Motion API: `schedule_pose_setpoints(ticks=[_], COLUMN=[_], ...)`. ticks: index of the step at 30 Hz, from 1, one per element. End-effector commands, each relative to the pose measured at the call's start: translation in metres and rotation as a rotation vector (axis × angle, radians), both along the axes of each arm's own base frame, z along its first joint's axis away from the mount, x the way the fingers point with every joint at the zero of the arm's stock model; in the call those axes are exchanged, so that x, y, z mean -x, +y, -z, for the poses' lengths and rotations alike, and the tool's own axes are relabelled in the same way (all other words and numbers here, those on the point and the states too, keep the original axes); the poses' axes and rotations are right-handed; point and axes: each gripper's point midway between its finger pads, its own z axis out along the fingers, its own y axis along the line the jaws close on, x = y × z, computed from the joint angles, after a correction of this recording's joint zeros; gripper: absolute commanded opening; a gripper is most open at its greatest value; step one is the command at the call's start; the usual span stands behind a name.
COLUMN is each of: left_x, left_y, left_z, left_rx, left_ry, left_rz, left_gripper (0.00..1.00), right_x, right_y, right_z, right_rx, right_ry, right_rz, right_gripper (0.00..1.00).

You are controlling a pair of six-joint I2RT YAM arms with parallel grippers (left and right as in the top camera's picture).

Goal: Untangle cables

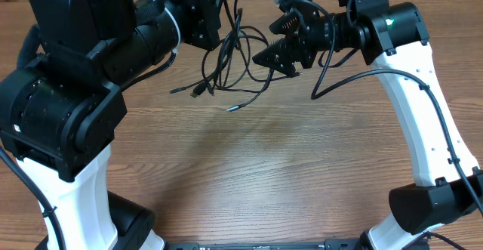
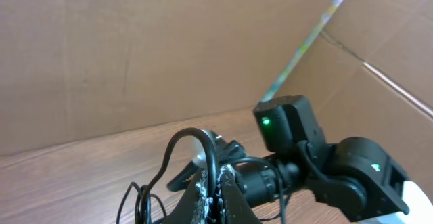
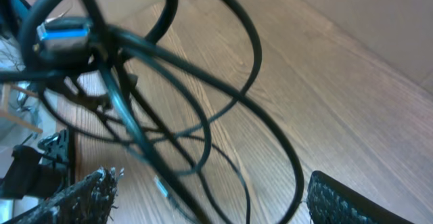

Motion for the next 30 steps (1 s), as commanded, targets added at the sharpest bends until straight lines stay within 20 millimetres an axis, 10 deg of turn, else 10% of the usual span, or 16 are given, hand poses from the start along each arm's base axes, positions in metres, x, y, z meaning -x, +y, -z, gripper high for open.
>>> schedule_pose_setpoints(ticks=[1, 9, 13, 21, 26, 30], left_x=[0.017, 0.009, 0.009, 0.002, -0.012, -0.027], left_y=[-0.001, -0.008, -0.011, 0.0, 0.003, 0.0], left_z=[-0.015, -0.009, -0.015, 0.006, 0.029, 0.048], left_rx=[0.048, 0.044, 0.065, -0.008, -0.095, -0.148], left_ry=[-0.024, -0.005, -0.024, 0.026, 0.063, 0.098], left_rz=[0.042, 0.047, 0.065, -0.007, -0.04, -0.055], left_gripper=[0.04, 0.04, 0.04, 0.16, 0.78, 0.84], right_x=[-0.004, -0.001, 0.002, -0.005, -0.015, -0.015], right_y=[0.0, 0.009, 0.011, 0.004, -0.016, -0.018], right_z=[0.001, -0.006, -0.009, -0.009, -0.007, -0.007], right_rx=[-0.024, -0.094, -0.116, -0.119, -0.119, -0.119], right_ry=[0.024, 0.013, 0.017, 0.029, 0.054, 0.063], right_rz=[0.02, -0.038, -0.06, -0.023, 0.04, 0.044], right_gripper=[0.89, 0.79, 0.04, 0.04, 0.04, 0.04])
